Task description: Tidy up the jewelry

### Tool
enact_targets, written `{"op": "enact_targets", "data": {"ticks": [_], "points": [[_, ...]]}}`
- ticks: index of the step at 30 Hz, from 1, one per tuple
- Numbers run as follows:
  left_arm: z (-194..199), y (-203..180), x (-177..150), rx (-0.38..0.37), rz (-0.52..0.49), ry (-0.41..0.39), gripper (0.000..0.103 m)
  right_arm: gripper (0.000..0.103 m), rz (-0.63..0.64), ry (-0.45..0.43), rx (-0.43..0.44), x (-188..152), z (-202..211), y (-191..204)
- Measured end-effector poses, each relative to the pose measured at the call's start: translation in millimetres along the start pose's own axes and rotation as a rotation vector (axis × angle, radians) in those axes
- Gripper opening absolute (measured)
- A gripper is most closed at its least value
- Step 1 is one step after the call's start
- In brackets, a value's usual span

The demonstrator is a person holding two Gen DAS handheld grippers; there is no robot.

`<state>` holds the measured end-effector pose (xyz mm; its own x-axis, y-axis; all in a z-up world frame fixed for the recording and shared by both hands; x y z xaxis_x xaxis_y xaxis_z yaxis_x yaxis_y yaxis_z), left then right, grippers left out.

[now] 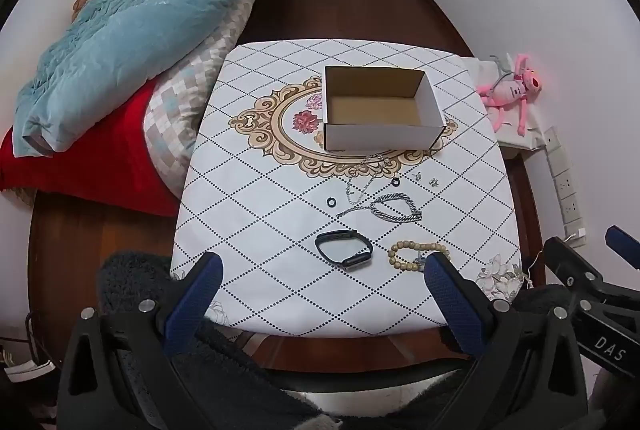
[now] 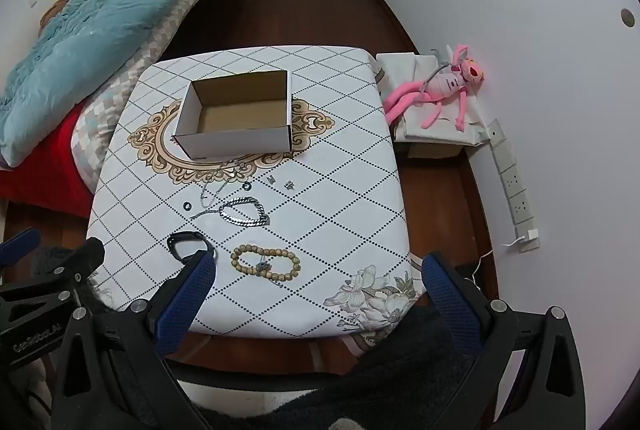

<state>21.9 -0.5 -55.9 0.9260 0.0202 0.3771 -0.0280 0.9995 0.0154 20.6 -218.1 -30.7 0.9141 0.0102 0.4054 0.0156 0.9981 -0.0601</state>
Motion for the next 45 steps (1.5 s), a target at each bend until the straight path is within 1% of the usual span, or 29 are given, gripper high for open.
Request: {"op": "enact_targets", "data": {"ticks": [8, 9, 14, 15, 20, 45], "points": [[2.8, -10.4, 6.6, -0.014, 0.006, -0.002, 0.103, 0.103, 0.006, 0.003, -0.004, -0.4, 0.0, 1.8], [10.8, -5.5, 8.5, -0.016, 0.001, -0.007, 0.103, 0.103, 0.007, 0.004, -0.005, 0.2, -0.9, 2.7], [13.4, -7.5, 10.7, -0.019, -0.001, -0.005, 0.103, 0.103, 0.013, 0.008, -0.005, -2.8, -1.3, 2.8], [10.9, -4.1, 5.3, -0.025, -0.007, -0.011, 0.103, 0.103, 0.014, 0.009, -0.006, -2.6, -0.3, 2.2], [9.0, -4.4, 2.8, -0.026, -0.009, -0.005, 0.103, 0.103, 0.035, 0.022, -0.012, -1.3, -0.7, 2.9], [9.6, -0.9, -0.7, -0.030, -0.005, -0.002, 0.103, 0.103, 0.041, 0.031, -0.012, -3.1, 0.3, 5.1]]}}
Point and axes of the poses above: each gripper's, at about its wrist camera, not at the fingertips, and z roughly against the way its jaws point, y to its left, x to its top, the point moved 6 cm from there along -z, roughly the way its jaws point, and after that the axes turned 1 degree about -y, right-handed, at the moved point
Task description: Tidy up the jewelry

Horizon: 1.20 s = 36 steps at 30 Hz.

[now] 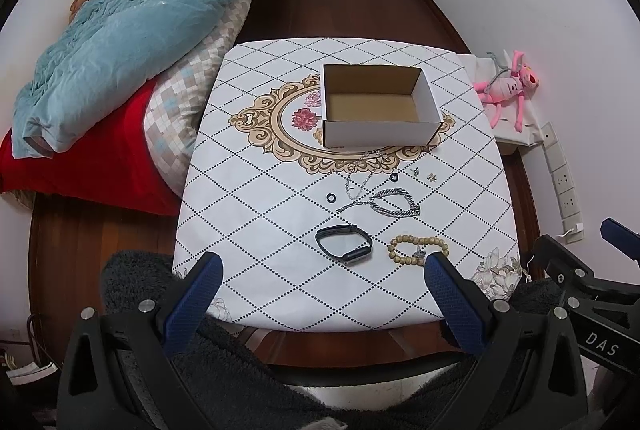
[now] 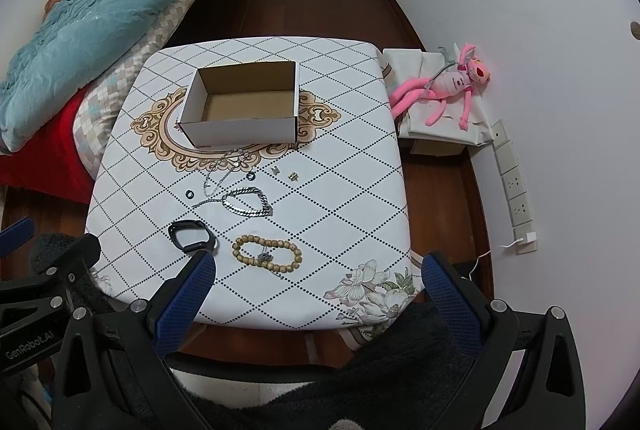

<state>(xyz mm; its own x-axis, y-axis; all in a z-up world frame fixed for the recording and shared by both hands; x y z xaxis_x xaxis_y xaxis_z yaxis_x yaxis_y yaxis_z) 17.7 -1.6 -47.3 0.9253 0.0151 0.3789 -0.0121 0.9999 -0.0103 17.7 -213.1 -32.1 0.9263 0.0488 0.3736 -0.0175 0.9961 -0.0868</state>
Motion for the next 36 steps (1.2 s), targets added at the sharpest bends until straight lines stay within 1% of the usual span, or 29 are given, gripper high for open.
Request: {"op": "enact_targets", "data": {"ticks": [36], "points": [[0.1, -0.3, 1.7, -0.012, 0.008, 0.004, 0.103, 0.103, 0.000, -0.003, -0.004, 2.6, 1.7, -2.6]]}}
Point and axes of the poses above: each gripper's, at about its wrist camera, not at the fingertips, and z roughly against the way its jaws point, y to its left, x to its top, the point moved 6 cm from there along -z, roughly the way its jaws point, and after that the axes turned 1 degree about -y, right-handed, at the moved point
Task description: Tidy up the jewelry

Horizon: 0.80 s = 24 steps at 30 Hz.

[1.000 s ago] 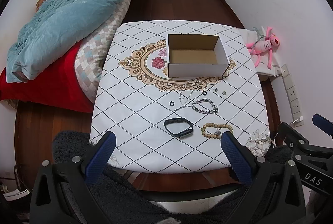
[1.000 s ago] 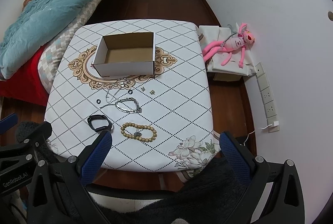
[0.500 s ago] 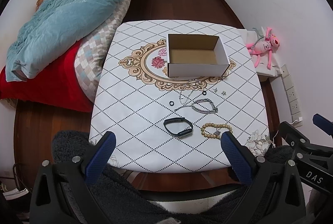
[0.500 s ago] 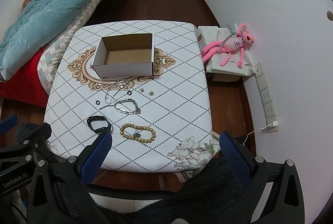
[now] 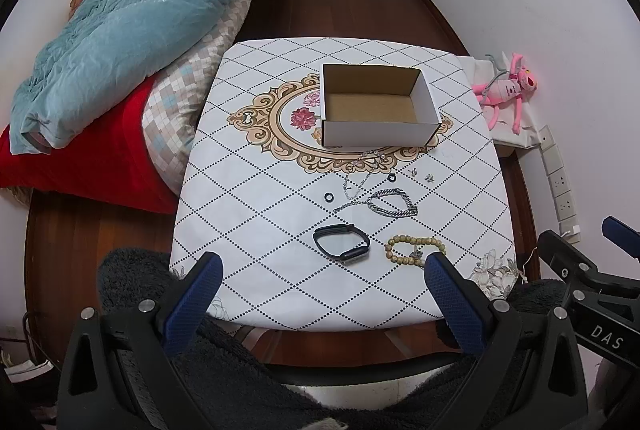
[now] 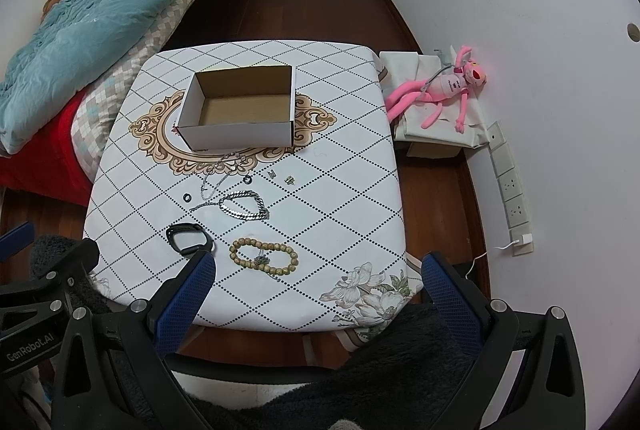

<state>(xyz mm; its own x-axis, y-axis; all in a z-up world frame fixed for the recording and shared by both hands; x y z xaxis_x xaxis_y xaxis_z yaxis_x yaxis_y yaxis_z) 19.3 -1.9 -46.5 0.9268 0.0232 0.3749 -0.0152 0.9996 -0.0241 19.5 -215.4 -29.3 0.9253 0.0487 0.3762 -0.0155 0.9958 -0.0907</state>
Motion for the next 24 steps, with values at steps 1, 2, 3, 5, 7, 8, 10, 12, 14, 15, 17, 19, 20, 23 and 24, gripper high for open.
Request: {"op": "enact_targets", "data": {"ticks": [1, 2, 3, 5, 7, 8, 10, 12, 14, 15, 17, 19, 20, 23, 24], "points": [[-0.2, 0.8, -0.5, 0.000, 0.000, 0.000, 0.103, 0.103, 0.000, 0.000, 0.000, 0.0, 0.0, -0.3], [-0.2, 0.8, -0.5, -0.001, 0.000, 0.000, 0.103, 0.103, 0.000, 0.000, 0.000, 0.0, 0.1, 0.1], [-0.2, 0.8, -0.5, 0.000, 0.000, -0.001, 0.103, 0.103, 0.000, 0.000, -0.001, 0.0, 0.1, 0.1], [-0.3, 0.9, -0.5, 0.000, 0.002, -0.001, 0.103, 0.103, -0.001, 0.000, 0.000, 0.0, 0.3, -0.3], [-0.4, 0.6, -0.6, -0.001, 0.002, -0.001, 0.103, 0.103, -0.001, 0.000, -0.001, 0.1, 0.3, 0.4], [-0.3, 0.6, -1.1, -0.001, 0.001, -0.002, 0.103, 0.103, -0.001, 0.000, -0.001, 0.1, 0.3, 0.5], [-0.2, 0.6, -1.3, -0.002, 0.001, -0.001, 0.103, 0.103, 0.000, 0.000, -0.001, 0.1, 0.4, 0.3], [-0.3, 1.0, -2.6, -0.004, 0.003, 0.001, 0.103, 0.103, -0.001, 0.001, -0.001, -0.2, 0.3, 0.6], [-0.4, 0.9, -2.8, -0.004, 0.004, 0.001, 0.103, 0.103, -0.002, 0.001, -0.001, 0.8, 1.1, -0.6], [-0.3, 1.0, -2.9, -0.004, 0.003, 0.000, 0.103, 0.103, -0.001, 0.001, -0.001, 0.7, 0.9, -0.5], [-0.4, 0.9, -3.1, -0.006, 0.005, -0.001, 0.103, 0.103, 0.000, 0.002, 0.000, 0.5, 0.9, -1.0], [-0.7, 0.6, -2.8, -0.005, 0.004, -0.001, 0.103, 0.103, -0.001, 0.001, -0.001, 0.1, 1.0, -0.7], [-0.7, 0.5, -3.1, -0.005, 0.005, 0.000, 0.103, 0.103, -0.001, 0.001, 0.000, -0.1, 0.9, 0.1], [-3.8, 0.6, -0.8, -0.003, 0.007, 0.001, 0.103, 0.103, -0.010, -0.003, -0.001, 0.9, 0.2, -1.2], [-6.1, 1.4, 1.9, 0.001, 0.007, -0.004, 0.103, 0.103, -0.020, -0.008, 0.000, 2.6, -0.8, -3.7]]}}
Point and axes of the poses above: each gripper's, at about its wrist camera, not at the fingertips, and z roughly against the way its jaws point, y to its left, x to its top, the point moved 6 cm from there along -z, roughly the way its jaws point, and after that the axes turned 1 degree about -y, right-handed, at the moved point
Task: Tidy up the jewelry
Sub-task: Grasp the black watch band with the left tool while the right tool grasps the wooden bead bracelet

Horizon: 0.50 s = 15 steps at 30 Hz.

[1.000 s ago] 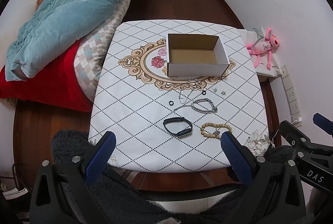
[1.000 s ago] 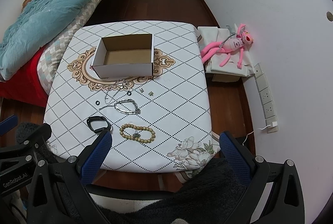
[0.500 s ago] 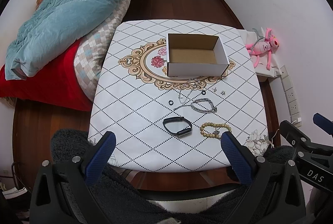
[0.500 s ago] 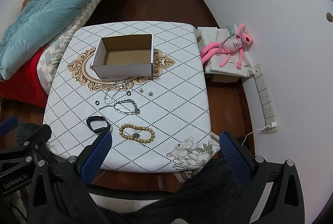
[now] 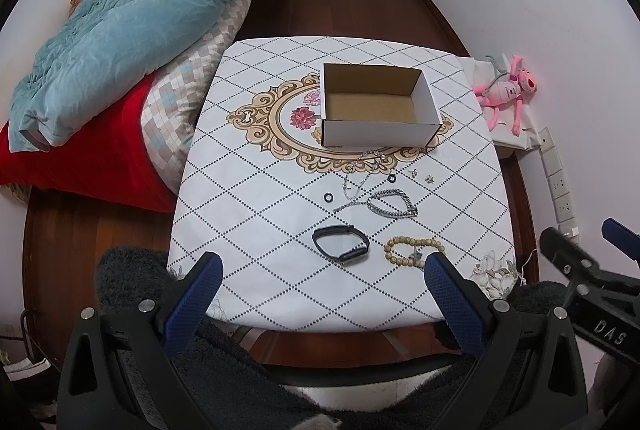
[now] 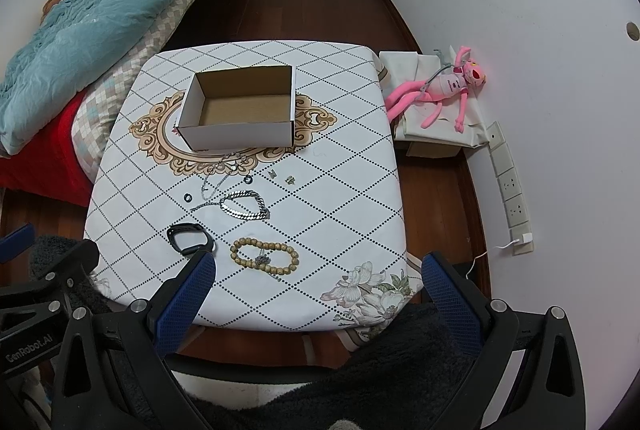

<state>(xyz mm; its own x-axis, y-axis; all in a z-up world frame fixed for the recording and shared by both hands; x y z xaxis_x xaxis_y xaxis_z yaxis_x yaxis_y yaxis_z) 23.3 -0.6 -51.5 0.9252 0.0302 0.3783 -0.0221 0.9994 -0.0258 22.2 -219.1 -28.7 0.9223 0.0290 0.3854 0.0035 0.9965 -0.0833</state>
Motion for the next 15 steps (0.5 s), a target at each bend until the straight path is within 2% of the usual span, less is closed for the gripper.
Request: {"op": "enact_targets", "data": {"ticks": [6, 11, 13, 14, 15], "points": [[-36.6, 16.4, 23.0, 0.088, 0.005, -0.042, 0.103, 0.103, -0.083, 0.021, 0.003, 11.6, -35.5, -12.9], [-91.8, 29.1, 21.2, 0.110, -0.006, 0.015, 0.101, 0.102, -0.131, 0.121, 0.009, 0.8, -104.9, -14.9], [-116.0, 30.3, 12.7, 0.099, -0.022, 0.078, 0.093, 0.092, -0.139, 0.177, 0.008, -10.3, -134.2, -12.5], [-130.8, 30.5, 5.7, 0.089, -0.027, 0.120, 0.081, 0.083, -0.146, 0.211, 0.011, -17.1, -150.3, -11.9], [-139.9, 30.1, 0.2, 0.083, -0.027, 0.148, 0.076, 0.078, -0.151, 0.237, 0.013, -23.5, -160.8, -10.5]]}}
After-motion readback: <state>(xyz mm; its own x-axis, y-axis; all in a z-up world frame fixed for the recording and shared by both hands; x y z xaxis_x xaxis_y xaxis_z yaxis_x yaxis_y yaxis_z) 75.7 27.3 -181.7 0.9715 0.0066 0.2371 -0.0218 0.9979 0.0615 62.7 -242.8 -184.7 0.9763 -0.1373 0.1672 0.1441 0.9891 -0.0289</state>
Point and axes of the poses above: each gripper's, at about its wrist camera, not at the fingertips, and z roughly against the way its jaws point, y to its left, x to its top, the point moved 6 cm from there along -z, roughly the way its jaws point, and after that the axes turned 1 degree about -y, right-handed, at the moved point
